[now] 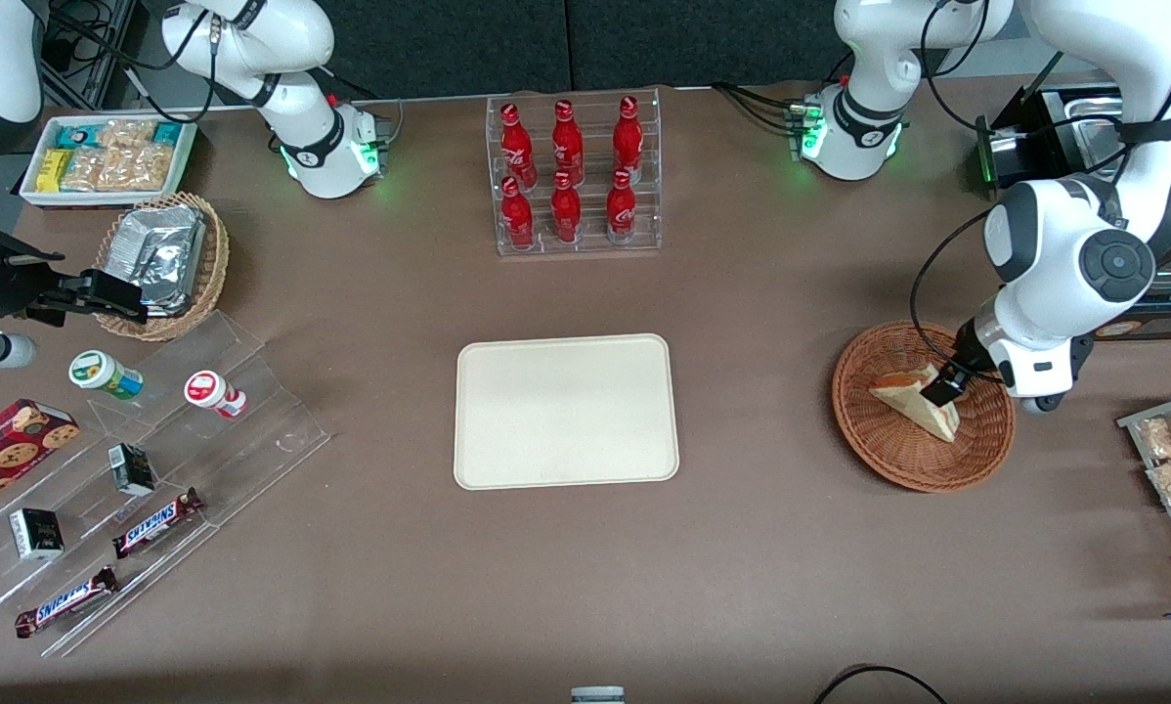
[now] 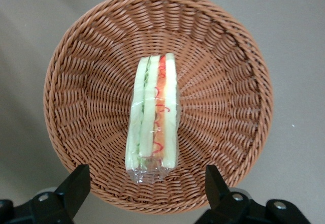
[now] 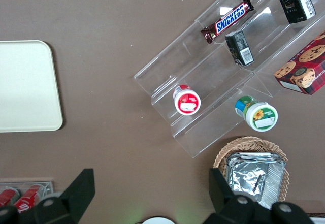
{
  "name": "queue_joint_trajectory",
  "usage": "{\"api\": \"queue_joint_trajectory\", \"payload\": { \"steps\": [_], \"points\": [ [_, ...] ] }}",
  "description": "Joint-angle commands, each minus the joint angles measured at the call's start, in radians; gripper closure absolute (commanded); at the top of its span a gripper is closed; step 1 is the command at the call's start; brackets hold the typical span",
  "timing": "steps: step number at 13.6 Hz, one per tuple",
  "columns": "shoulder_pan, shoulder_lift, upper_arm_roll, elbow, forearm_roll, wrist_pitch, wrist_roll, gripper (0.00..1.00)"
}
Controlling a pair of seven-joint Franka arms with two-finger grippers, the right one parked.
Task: Place sandwich from basket to tray
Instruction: 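Lower the left gripper around the wrapped sandwich and close it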
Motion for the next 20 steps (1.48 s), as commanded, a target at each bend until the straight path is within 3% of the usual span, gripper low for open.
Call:
{"api": "queue_joint_trajectory", "payload": {
  "steps": [1, 6, 16, 17, 18, 20],
  "points": [
    [-0.004, -0.041, 0.001, -0.045, 0.017, 0.053, -0.091, 0.0],
    [-0.004, -0.023, 0.001, -0.129, 0.017, 0.228, -0.133, 0.0],
    [-0.004, 0.097, 0.001, -0.149, 0.019, 0.393, -0.131, 0.0],
    [-0.004, 0.097, 0.001, -0.151, 0.019, 0.394, -0.13, 0.05],
    [-0.004, 0.096, 0.001, -0.151, 0.019, 0.394, -0.128, 0.15],
    [-0.004, 0.089, 0.001, -0.155, 0.019, 0.391, -0.131, 0.48]
  ]
}}
